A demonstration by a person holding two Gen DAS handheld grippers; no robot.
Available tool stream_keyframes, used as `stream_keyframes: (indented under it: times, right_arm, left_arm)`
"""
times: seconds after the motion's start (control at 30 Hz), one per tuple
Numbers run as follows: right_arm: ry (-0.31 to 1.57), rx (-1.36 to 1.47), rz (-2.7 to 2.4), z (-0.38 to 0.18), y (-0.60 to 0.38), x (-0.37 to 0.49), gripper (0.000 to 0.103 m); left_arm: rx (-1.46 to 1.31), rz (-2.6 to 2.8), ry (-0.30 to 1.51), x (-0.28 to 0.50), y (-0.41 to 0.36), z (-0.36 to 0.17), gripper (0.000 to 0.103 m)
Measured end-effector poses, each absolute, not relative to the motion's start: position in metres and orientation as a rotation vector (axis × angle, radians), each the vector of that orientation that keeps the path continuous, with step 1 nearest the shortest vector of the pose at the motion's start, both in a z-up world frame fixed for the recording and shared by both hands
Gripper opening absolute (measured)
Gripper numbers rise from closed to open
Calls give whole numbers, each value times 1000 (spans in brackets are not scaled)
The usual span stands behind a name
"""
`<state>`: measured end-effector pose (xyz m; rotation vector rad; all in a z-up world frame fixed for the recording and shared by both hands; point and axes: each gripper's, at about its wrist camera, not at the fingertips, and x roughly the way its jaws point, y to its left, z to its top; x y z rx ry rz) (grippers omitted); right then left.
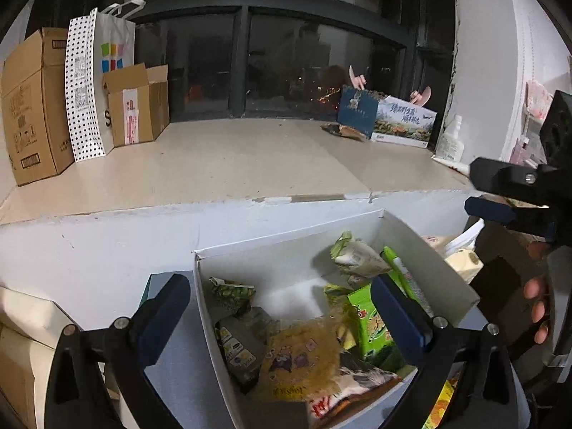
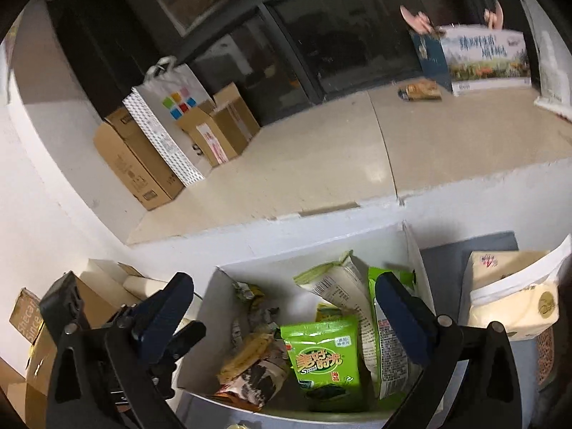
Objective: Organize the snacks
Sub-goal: 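Carry both packets over the white box and open both tools to drop them, then grasp the beige wafer pack with the right tool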
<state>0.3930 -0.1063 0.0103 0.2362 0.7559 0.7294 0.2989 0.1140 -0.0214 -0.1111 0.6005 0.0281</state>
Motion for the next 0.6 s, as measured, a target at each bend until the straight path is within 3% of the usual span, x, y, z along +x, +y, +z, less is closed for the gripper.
stream_keyframes:
  times: [0.33,0.6]
  right_arm:
    - [573,109,858,45,-146,288,103]
    - [499,119,852,13,-214,194,103]
  left_arm:
    - [-106,-36,471,199,94,6,103]
    - [-114,-100,449,112,59,-5,103]
